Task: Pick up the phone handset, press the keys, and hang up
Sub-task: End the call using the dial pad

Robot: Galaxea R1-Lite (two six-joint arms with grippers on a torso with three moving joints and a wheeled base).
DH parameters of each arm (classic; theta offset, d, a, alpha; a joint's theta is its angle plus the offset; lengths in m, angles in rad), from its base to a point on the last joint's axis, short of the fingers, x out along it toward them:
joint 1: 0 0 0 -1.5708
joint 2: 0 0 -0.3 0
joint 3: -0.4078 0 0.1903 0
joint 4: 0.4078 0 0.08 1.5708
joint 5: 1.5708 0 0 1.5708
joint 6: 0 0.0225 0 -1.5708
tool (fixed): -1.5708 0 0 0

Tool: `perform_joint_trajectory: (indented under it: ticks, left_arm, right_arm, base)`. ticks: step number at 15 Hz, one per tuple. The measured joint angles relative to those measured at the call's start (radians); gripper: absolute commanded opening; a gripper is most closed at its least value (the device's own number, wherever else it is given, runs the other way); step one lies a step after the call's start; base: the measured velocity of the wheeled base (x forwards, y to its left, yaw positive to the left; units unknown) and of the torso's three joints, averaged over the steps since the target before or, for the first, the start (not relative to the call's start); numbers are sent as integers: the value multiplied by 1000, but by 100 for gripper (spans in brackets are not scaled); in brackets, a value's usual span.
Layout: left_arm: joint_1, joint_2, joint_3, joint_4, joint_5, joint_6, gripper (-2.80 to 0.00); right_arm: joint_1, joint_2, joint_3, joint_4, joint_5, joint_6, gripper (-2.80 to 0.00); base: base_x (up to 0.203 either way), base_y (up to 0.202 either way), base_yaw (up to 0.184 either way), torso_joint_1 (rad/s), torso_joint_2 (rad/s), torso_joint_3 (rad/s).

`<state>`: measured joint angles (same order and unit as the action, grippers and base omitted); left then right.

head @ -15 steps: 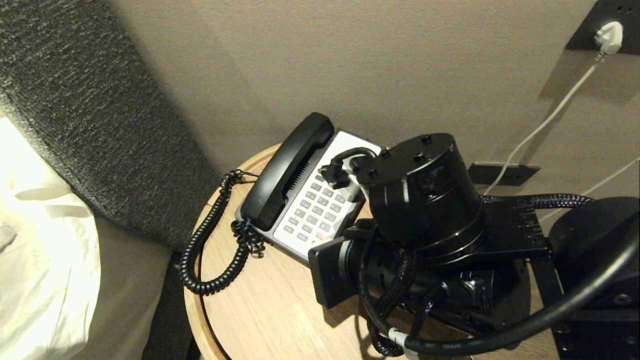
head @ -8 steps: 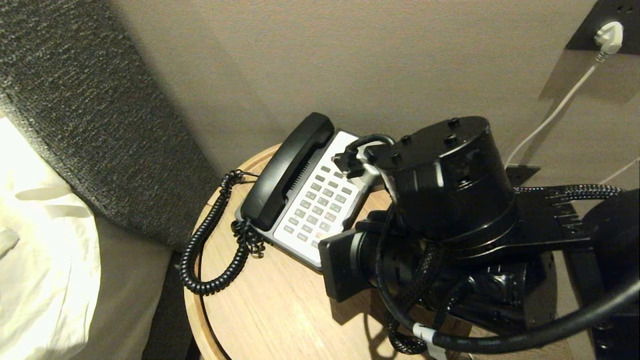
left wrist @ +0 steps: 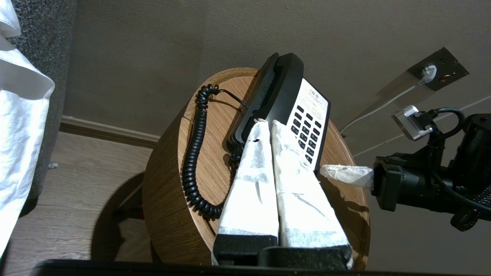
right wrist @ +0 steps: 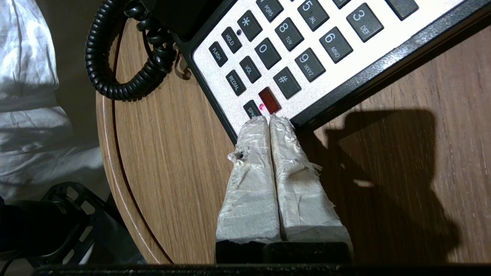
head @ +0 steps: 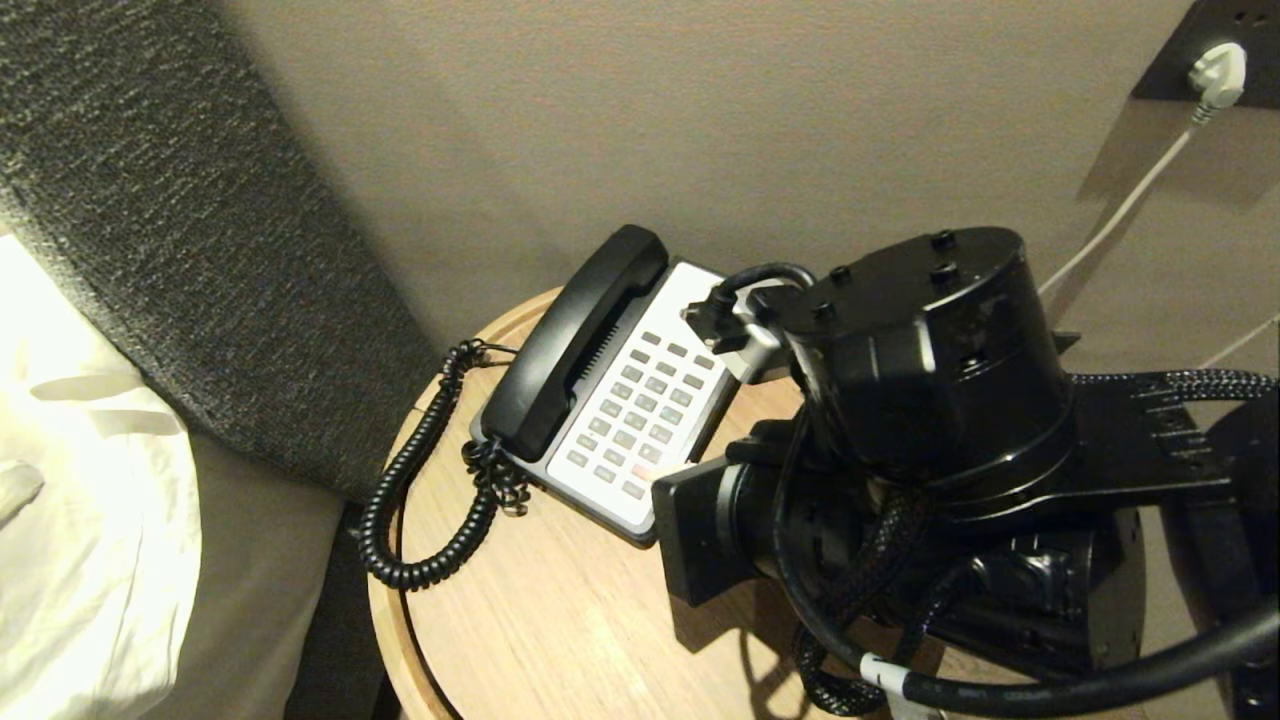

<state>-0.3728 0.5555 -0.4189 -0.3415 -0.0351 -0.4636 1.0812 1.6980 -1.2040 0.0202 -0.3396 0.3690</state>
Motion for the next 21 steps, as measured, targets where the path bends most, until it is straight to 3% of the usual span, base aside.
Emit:
perform_joint_trajectory:
  ticks: [21]
  left_arm:
    - [0,-8,1,3,0,0,-280]
  right_arm:
    - [0,38,-15,-13,10,1,-280]
  base:
    - [0,0,0,0,0,0]
